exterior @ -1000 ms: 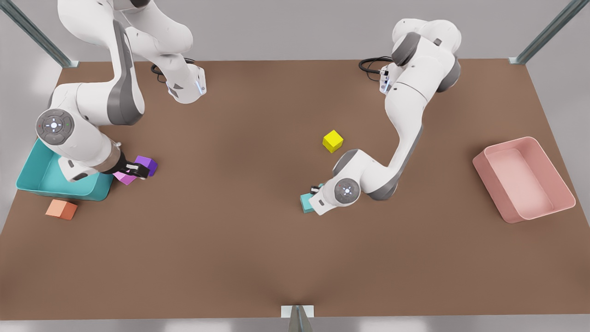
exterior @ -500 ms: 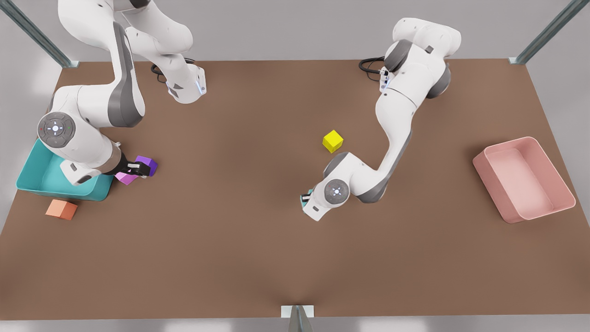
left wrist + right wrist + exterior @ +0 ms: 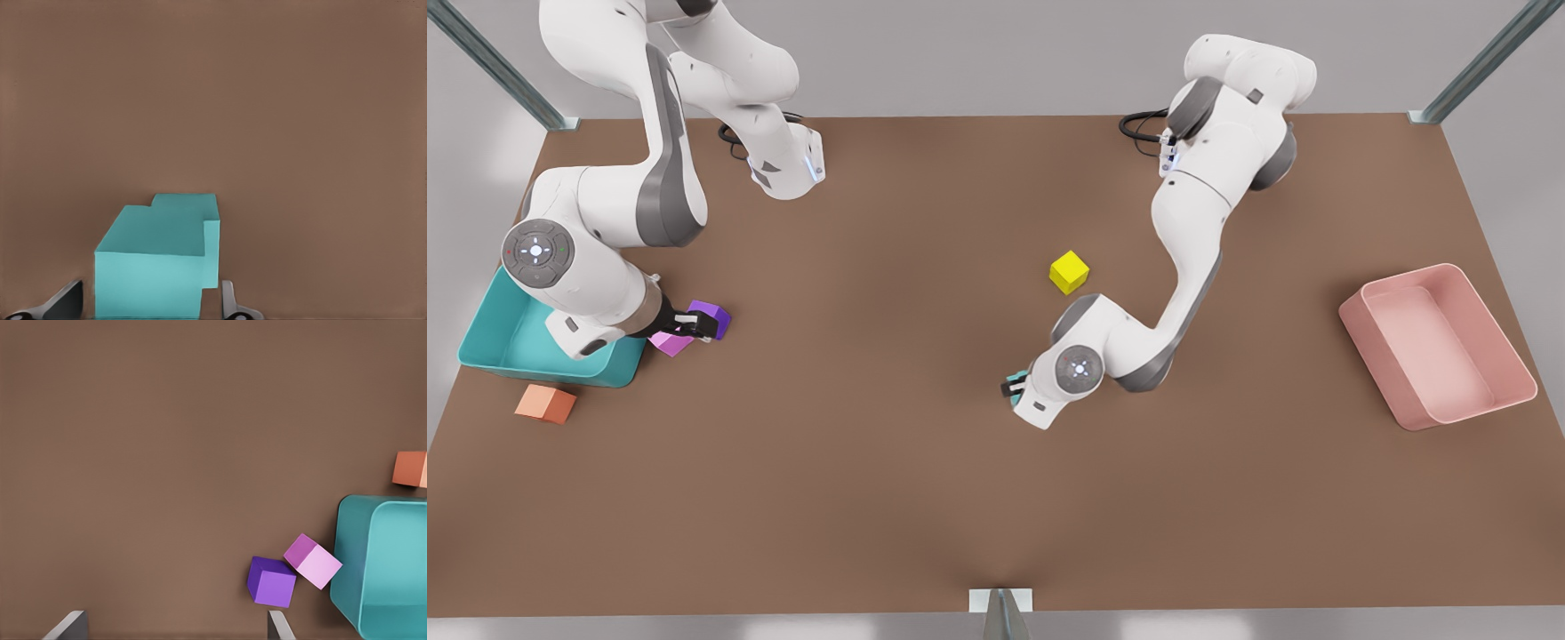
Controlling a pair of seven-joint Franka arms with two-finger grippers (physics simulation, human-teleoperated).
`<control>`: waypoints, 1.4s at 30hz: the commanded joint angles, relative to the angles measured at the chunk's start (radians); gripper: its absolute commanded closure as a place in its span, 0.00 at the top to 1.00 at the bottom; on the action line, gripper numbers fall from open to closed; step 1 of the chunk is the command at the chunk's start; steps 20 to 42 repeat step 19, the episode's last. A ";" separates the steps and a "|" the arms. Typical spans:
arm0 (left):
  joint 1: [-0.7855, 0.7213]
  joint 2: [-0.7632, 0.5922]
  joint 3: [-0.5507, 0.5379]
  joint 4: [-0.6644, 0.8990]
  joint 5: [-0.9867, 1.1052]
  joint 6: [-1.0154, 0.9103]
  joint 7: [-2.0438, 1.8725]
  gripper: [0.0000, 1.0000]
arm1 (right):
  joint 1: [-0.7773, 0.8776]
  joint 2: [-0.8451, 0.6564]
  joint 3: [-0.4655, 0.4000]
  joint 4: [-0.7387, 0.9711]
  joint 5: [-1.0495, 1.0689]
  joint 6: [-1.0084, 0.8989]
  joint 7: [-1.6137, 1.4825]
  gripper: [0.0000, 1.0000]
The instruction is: Stack the two blue cubes on top of each other
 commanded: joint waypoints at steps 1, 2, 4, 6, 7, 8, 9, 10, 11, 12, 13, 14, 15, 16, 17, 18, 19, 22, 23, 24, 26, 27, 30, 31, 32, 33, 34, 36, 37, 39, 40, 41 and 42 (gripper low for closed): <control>0.005 -0.024 -0.001 -0.002 -0.001 -0.060 -0.089 1.00 | 0.000 -0.001 0.001 0.001 0.001 -0.006 -0.022 1.00; 0.005 -0.031 -0.001 -0.002 -0.002 -0.080 -0.089 1.00 | 0.000 -0.001 -0.001 0.001 0.001 -0.006 -0.022 1.00; 0.006 -0.080 -0.001 -0.002 -0.004 -0.163 -0.089 1.00 | 0.000 -0.001 0.001 0.001 0.001 -0.008 -0.022 1.00; 0.124 -0.232 -0.002 0.003 -0.005 -0.449 -0.001 1.00 | 0.000 -0.001 -0.001 0.001 -0.001 -0.008 -0.022 1.00; 0.262 -0.307 -0.017 0.003 -0.025 -0.612 0.237 1.00 | 0.000 -0.001 -0.001 0.001 0.001 -0.008 -0.022 1.00; 0.364 -0.340 -0.017 0.003 -0.012 -0.671 0.396 1.00 | 0.000 -0.001 -0.001 0.007 -0.001 -0.006 -0.030 1.00; 0.422 -0.340 -0.019 0.003 0.014 -0.675 0.468 1.00 | 0.000 -0.001 0.001 0.013 -0.001 -0.006 -0.036 1.00; 0.471 -0.340 -0.008 0.001 0.022 -0.666 0.557 1.00 | -0.012 -0.001 0.001 0.041 -0.002 -0.006 -0.050 1.00; 0.461 -0.470 0.114 -0.155 0.013 -0.587 0.843 1.00 | -0.012 -0.001 0.001 0.042 -0.016 0.002 -0.045 1.00; 0.326 -0.611 0.298 -0.341 0.010 -0.484 0.963 1.00 | -0.011 -0.001 0.001 0.047 -0.044 0.015 -0.034 1.00; 0.318 -0.613 0.294 -0.318 0.010 -0.529 0.963 1.00 | -0.011 -0.001 0.001 0.047 -0.044 0.020 -0.031 1.00; 0.345 -0.640 0.277 -0.258 -0.048 -0.648 0.963 1.00 | -0.011 -0.001 0.001 0.047 -0.044 0.020 -0.027 1.00; 0.344 -0.640 0.274 -0.229 -0.051 -0.680 0.960 1.00 | -0.009 -0.001 0.002 0.047 -0.042 0.019 -0.011 1.00; 0.344 -0.639 0.265 -0.224 -0.051 -0.682 0.960 1.00 | -0.008 -0.001 0.002 0.047 -0.042 0.017 -0.010 1.00; 0.342 -0.637 0.260 -0.224 -0.051 -0.682 0.959 1.00 | -0.008 -0.001 0.002 0.045 -0.042 0.014 -0.008 1.00; 0.341 -0.637 0.260 -0.223 -0.053 -0.682 0.960 1.00 | -0.008 -0.001 0.002 0.045 -0.042 0.012 -0.008 1.00; 0.341 -0.637 0.260 -0.223 -0.053 -0.682 0.960 1.00 | -0.008 -0.001 0.002 0.045 -0.041 0.011 -0.008 1.00; 0.341 -0.637 0.260 -0.223 -0.053 -0.682 0.960 1.00 | -0.008 -0.001 0.002 0.045 -0.041 0.011 -0.008 1.00; 0.341 -0.637 0.260 -0.223 -0.053 -0.682 0.960 1.00 | -0.008 -0.001 0.002 0.045 -0.041 0.011 -0.008 1.00; 0.341 -0.637 0.260 -0.223 -0.053 -0.682 0.960 1.00 | -0.008 -0.001 0.002 0.045 -0.041 0.011 -0.008 1.00; 0.341 -0.637 0.260 -0.223 -0.053 -0.682 0.960 1.00 | -0.008 -0.001 0.002 0.045 -0.041 0.011 -0.008 1.00; 0.341 -0.637 0.260 -0.223 -0.053 -0.682 0.960 1.00 | -0.008 -0.001 0.002 0.045 -0.041 0.011 -0.008 1.00; 0.341 -0.637 0.260 -0.223 -0.053 -0.682 0.960 1.00 | -0.008 -0.001 0.002 0.045 -0.041 0.011 -0.008 1.00; 0.341 -0.637 0.260 -0.223 -0.053 -0.682 0.960 1.00 | -0.008 -0.001 0.002 0.045 -0.041 0.011 -0.008 1.00; 0.341 -0.637 0.260 -0.223 -0.053 -0.682 0.960 1.00 | -0.008 -0.001 0.002 0.045 -0.041 0.011 -0.008 1.00; 0.341 -0.637 0.260 -0.223 -0.053 -0.682 0.960 1.00 | -0.008 -0.001 0.002 0.045 -0.041 0.011 -0.008 1.00; 0.341 -0.637 0.260 -0.223 -0.053 -0.682 0.960 1.00 | -0.008 -0.001 0.002 0.045 -0.041 0.011 -0.008 1.00; 0.341 -0.637 0.260 -0.223 -0.053 -0.682 0.960 1.00 | -0.008 -0.001 0.002 0.045 -0.041 0.011 -0.008 1.00; 0.341 -0.637 0.260 -0.223 -0.053 -0.682 0.960 1.00 | -0.008 -0.001 0.002 0.045 -0.041 0.011 -0.008 1.00; 0.341 -0.637 0.260 -0.223 -0.053 -0.682 0.960 1.00 | -0.008 -0.001 0.002 0.045 -0.041 0.011 -0.008 1.00; 0.341 -0.637 0.260 -0.223 -0.053 -0.682 0.960 1.00 | -0.008 -0.001 0.002 0.045 -0.041 0.011 -0.008 1.00; 0.341 -0.637 0.260 -0.223 -0.053 -0.682 0.960 1.00 | -0.008 -0.001 0.002 0.045 -0.041 0.011 -0.008 1.00; 0.341 -0.637 0.260 -0.223 -0.053 -0.682 0.960 1.00 | -0.008 -0.001 0.002 0.045 -0.041 0.011 -0.008 1.00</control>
